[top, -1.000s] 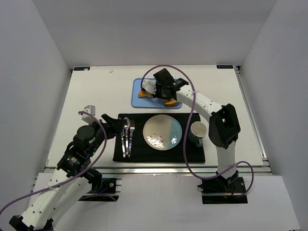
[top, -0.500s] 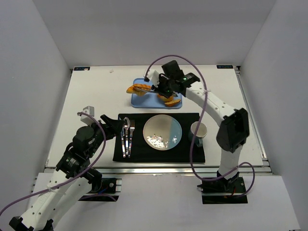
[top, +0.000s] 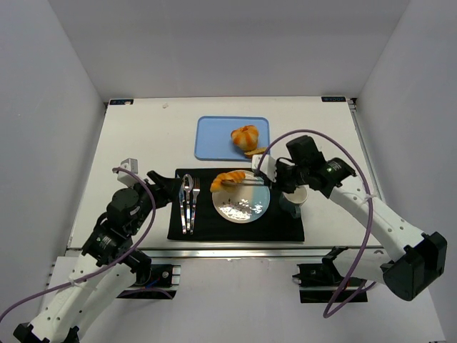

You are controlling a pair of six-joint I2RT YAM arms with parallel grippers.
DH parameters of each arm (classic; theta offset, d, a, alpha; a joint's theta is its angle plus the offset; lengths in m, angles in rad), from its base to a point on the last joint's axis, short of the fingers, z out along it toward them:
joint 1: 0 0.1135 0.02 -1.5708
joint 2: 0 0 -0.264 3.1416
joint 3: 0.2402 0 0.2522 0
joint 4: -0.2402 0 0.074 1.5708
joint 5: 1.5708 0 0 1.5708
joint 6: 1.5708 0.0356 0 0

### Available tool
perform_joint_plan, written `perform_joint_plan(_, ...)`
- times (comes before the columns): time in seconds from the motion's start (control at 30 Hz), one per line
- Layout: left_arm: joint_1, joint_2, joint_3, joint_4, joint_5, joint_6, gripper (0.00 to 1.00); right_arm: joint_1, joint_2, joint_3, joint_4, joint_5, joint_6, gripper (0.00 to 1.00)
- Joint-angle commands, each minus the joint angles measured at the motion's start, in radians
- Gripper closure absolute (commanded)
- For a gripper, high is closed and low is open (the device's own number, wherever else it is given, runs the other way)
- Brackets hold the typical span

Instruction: Place the bread

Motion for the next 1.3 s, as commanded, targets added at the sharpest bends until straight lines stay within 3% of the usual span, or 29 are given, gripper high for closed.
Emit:
perform_joint_plan(0.0, 0.000, 0.022, 0.034, 0.003, 0.005, 0.010, 0.26, -0.002, -0.032, -0.077, 0.011, 0.022, -0.051, 0.93)
perform_joint_plan(0.13, 0.000, 0.047, 0.034, 0.029, 0.022, 0.013, 0.26, -0.001, -0.037, -0.132, 0.034, 0.057, -0.045, 0.87)
perform_joint_plan(0.2, 0.000, 0.051, 0.037, 0.034, 0.025, 0.014, 0.26, -0.001, -0.029, -0.146, 0.038, 0.070, -0.047, 0.79)
perform_joint_plan(0.27, 0.000, 0.056, 0.036, 0.040, 0.025, 0.014, 0.26, 0.001, -0.026, -0.150, 0.038, 0.070, -0.047, 0.63)
perform_joint_plan(0.37, 0.000, 0.054, 0.036, 0.042, 0.025, 0.013, 0.26, 0.001, -0.044, -0.146, 0.046, 0.041, -0.048, 0.47)
perform_joint_plan(0.47, 0.000, 0.048, 0.034, 0.038, 0.022, 0.011, 0.26, -0.001, -0.078, -0.150, 0.066, 0.021, -0.030, 0.40)
perform_joint_plan(0.57, 0.000, 0.047, 0.033, 0.035, 0.024, 0.010, 0.26, -0.001, -0.094, -0.141, 0.067, 0.008, -0.008, 0.40)
perform_joint_plan(0.7, 0.000, 0.050, 0.033, 0.034, 0.027, 0.013, 0.26, -0.002, -0.124, -0.120, 0.070, -0.007, 0.025, 0.42)
perform_joint_plan(1.0, 0.000, 0.048, 0.026, 0.046, 0.029, 0.013, 0.26, -0.053, -0.166, -0.071, 0.178, -0.022, 0.217, 0.60)
perform_joint_plan(1.13, 0.000, 0.044, 0.028, 0.045, 0.029, 0.013, 0.26, -0.230, -0.120, -0.041, 0.257, -0.010, 0.381, 0.93)
perform_joint_plan(1.2, 0.000, 0.044, 0.026, 0.048, 0.029, 0.013, 0.26, -0.350, -0.083, -0.047, 0.299, 0.020, 0.430, 1.00)
perform_joint_plan(1.27, 0.000, 0.047, 0.023, 0.057, 0.035, 0.014, 0.26, -0.477, -0.055, -0.099, 0.340, 0.072, 0.495, 1.00)
